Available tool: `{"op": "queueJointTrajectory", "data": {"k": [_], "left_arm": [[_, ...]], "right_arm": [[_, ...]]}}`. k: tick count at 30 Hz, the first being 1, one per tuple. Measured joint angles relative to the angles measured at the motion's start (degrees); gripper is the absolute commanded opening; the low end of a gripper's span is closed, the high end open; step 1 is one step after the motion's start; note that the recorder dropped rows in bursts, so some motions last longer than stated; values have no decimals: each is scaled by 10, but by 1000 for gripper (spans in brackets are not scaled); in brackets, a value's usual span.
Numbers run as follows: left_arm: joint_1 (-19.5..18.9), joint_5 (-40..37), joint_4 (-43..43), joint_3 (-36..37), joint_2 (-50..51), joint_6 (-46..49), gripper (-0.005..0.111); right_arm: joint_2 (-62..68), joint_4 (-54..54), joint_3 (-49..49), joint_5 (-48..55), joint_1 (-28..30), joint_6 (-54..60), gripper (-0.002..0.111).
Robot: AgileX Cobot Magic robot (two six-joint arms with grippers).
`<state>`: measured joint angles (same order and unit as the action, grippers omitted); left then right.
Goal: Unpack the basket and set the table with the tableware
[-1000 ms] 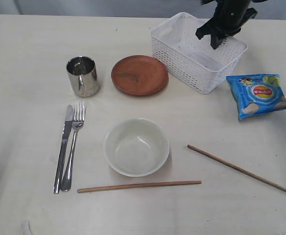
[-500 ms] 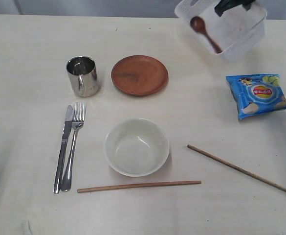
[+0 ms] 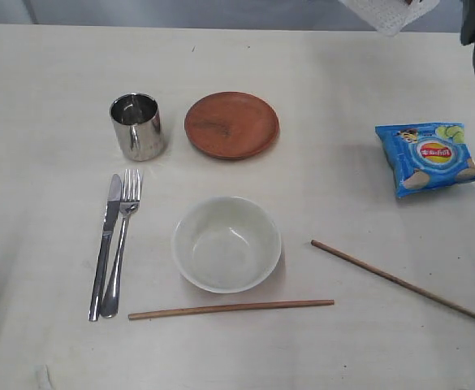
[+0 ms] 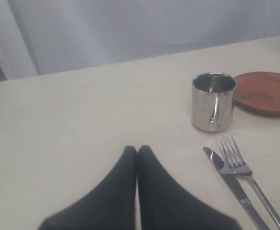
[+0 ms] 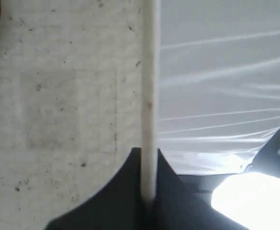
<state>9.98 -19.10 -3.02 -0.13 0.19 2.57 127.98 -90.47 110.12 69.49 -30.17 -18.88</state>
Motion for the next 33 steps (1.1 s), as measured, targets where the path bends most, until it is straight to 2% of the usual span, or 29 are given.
{"op": "queueJointTrajectory", "data": {"k": [5, 9, 17, 19, 27, 33], "left_arm": [[0, 0, 0, 0, 0, 0, 0], [0, 0, 0, 0, 0, 0, 0], [0, 0, 0, 0, 0, 0, 0], [0, 0, 0, 0, 0, 0, 0], [0, 0, 0, 0, 0, 0, 0], [0, 0, 0, 0, 0, 0, 0]], "right_arm": [[-56, -68, -206, -14, -40, -159, 0], [-63, -76, -274, -8, -41, -196, 0], [-117, -81, -280, -8, -43, -241, 0], [-129, -86, -296, -44, -39, -262, 0], [-87, -75, -300, -54, -15, -140, 0], [-124, -90, -290, -71, -20, -203, 0]]}}
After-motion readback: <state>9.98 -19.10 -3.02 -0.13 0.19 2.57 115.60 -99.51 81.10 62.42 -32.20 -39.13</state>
